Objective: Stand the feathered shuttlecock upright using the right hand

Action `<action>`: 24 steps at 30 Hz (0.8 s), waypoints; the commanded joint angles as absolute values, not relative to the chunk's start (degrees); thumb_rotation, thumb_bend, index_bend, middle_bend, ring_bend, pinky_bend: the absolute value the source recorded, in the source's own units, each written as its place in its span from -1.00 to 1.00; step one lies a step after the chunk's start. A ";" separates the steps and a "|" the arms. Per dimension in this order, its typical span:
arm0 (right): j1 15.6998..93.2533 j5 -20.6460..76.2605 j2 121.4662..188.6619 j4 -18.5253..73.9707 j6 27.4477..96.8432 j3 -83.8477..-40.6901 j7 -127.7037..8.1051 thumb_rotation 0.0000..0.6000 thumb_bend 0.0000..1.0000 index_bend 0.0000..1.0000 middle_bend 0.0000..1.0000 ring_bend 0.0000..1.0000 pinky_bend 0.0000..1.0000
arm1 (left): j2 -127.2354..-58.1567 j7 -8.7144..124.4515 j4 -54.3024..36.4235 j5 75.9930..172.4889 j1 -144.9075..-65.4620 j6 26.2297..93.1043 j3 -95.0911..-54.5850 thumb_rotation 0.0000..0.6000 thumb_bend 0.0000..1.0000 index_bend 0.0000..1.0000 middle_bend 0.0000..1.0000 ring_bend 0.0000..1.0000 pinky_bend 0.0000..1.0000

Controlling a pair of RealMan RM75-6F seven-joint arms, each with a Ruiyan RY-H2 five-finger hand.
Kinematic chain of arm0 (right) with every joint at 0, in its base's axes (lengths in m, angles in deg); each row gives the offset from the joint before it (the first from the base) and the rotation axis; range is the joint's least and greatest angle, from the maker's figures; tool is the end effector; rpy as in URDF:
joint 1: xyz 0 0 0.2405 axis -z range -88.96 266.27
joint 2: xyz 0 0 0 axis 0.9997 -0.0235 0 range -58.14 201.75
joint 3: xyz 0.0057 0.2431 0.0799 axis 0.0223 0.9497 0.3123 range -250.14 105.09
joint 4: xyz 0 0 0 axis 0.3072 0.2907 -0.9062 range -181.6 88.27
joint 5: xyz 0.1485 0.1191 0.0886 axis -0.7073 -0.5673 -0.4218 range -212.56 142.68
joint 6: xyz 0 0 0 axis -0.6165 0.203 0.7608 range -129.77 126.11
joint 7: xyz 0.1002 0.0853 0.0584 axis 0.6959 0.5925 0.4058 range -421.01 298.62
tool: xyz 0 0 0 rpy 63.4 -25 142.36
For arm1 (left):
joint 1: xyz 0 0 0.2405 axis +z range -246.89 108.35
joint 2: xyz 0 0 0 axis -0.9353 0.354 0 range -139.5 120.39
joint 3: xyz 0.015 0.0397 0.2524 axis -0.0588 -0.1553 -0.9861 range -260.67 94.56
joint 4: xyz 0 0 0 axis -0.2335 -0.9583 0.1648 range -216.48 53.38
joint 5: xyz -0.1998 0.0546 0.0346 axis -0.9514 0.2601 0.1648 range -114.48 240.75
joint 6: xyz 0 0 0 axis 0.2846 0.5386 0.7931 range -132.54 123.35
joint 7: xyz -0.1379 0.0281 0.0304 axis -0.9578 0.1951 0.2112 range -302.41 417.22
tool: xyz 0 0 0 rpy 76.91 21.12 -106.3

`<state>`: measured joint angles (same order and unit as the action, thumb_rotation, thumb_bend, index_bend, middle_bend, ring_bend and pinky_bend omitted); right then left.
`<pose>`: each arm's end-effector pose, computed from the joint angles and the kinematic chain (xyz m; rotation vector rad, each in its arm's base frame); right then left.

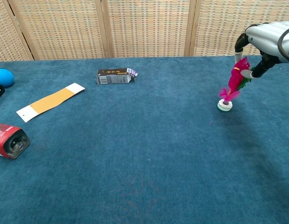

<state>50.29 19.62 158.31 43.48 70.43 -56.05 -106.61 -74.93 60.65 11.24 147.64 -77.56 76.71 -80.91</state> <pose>-0.1610 -0.3559 0.0494 1.5273 -0.6586 0.7493 -0.3042 0.1962 0.1420 -1.4540 -0.9135 -0.8709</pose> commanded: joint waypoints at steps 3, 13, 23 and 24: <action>50.05 20.46 158.12 42.83 70.92 -56.68 -107.28 1.00 -0.40 -0.62 -1.00 -1.00 -1.00 | -74.99 60.47 11.19 147.70 -77.60 76.76 -80.85 1.00 -0.81 -1.00 -1.00 -1.00 -1.00; 52.09 24.59 154.88 45.46 75.82 -56.81 -105.37 1.00 -0.41 -0.95 -1.00 -1.00 -1.00 | -74.99 60.03 10.87 147.58 -77.47 77.14 -80.62 1.00 -0.81 -1.00 -1.00 -1.00 -1.00; 63.22 37.23 145.34 51.72 83.17 -63.54 -86.90 1.00 -0.45 -0.97 -1.00 -1.00 -1.00 | -74.95 59.49 10.46 147.02 -77.42 76.85 -80.51 1.00 -0.81 -1.00 -1.00 -1.00 -1.00; 65.01 39.28 144.57 51.09 84.41 -65.31 -84.65 1.00 -0.45 -0.97 -1.00 -1.00 -1.00 | -75.04 59.67 10.35 146.77 -77.48 76.59 -80.51 1.00 -0.81 -1.00 -1.00 -1.00 -1.00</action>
<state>60.34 34.04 147.75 50.28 81.01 -61.05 -90.26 -74.96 59.53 10.45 146.94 -77.45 76.77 -80.52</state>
